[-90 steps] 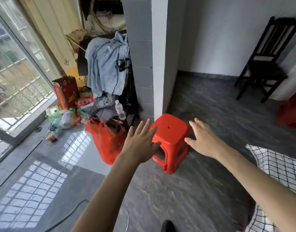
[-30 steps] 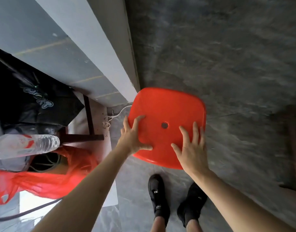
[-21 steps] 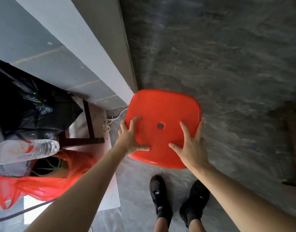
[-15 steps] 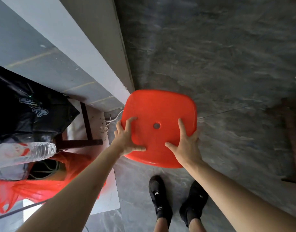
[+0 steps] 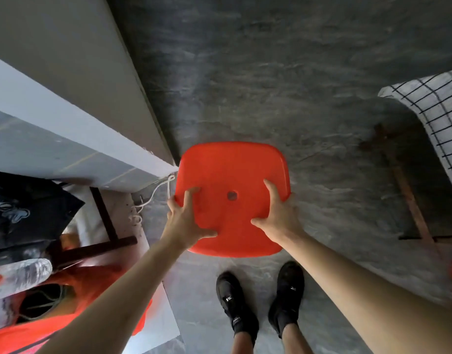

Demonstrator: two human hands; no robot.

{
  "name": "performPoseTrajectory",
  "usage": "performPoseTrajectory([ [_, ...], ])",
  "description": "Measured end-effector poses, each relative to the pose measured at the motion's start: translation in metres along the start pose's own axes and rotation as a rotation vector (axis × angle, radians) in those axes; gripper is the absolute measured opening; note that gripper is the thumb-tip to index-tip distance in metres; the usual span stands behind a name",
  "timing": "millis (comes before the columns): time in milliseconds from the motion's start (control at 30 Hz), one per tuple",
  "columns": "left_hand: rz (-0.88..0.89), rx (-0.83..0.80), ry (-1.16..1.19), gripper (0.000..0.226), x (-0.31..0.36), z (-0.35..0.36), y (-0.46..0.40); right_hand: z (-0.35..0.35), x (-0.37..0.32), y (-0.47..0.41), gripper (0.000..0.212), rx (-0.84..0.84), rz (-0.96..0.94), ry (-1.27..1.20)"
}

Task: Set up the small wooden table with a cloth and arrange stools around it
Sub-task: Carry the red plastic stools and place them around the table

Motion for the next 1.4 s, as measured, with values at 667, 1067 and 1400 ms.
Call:
performPoseTrajectory([
  [667, 0.398, -0.347, -0.231, 0.116, 0.268, 0.142, -0.126, -0.17, 0.217, -0.046, 0.105, 0.171, 0.416, -0.271],
  [1067, 0.436, -0.421, -0.61, 0.089, 0.345, 0.189, -0.135, -0.181, 0.27, -0.028, 0.103, 0.083, 0.565, -0.331],
  [1400, 0.651, -0.291, -0.844, 0.086, 0.435, 0.098, -0.089, -0.285, 0.195, 0.022, 0.074, -0.003, 0.29, 0.047],
])
Point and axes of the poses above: each hand's wrist, its own y-axis away from the middle knuckle, its own z-axis out of the palm, x = y × z, the point moved 10 cm from there along -y, towards the middle knuckle, and after that the axes turned 15 degrees about z, right-handed, at the moved point
